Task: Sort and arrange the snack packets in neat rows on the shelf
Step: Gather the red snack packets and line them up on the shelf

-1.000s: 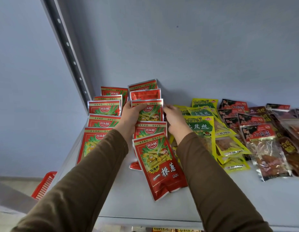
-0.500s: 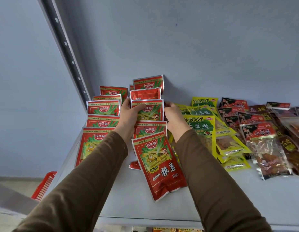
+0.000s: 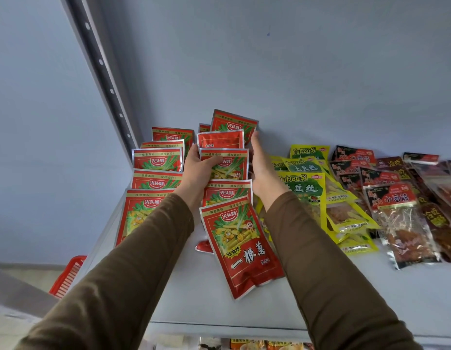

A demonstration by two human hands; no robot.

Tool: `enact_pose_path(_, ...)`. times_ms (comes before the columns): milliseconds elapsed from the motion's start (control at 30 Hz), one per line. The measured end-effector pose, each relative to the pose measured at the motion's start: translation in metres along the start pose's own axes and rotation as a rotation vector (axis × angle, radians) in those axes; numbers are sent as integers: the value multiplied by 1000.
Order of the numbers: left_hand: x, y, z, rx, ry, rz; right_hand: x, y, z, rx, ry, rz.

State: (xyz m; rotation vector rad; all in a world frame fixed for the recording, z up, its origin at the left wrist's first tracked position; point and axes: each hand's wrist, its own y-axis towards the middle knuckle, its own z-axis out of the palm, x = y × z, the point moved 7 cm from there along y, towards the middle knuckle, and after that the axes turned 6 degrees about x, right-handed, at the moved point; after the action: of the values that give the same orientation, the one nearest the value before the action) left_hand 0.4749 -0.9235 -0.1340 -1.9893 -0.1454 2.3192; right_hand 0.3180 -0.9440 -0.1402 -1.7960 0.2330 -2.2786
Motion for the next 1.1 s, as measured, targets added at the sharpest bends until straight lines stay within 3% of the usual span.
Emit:
enact_pose_path(133, -1, -1, 3, 21, 17, 7, 4, 3, -4, -75, -162, -103)
enact_pose_path(233, -2, -1, 4, 47, 14, 14, 10, 3, 1, -10, -151, -152)
enact_pose_path(567, -7, 0, 3, 82, -34, 20, 6, -1, 5, 30, -365, -53)
enact_pose_path(867, -5, 3, 0, 58, 37, 71, -9, 5, 10, 28, -172, -9)
enact_pose_path(1100, -9, 7, -1, 12, 338, 62, -13, 11, 7, -28, -202, -77)
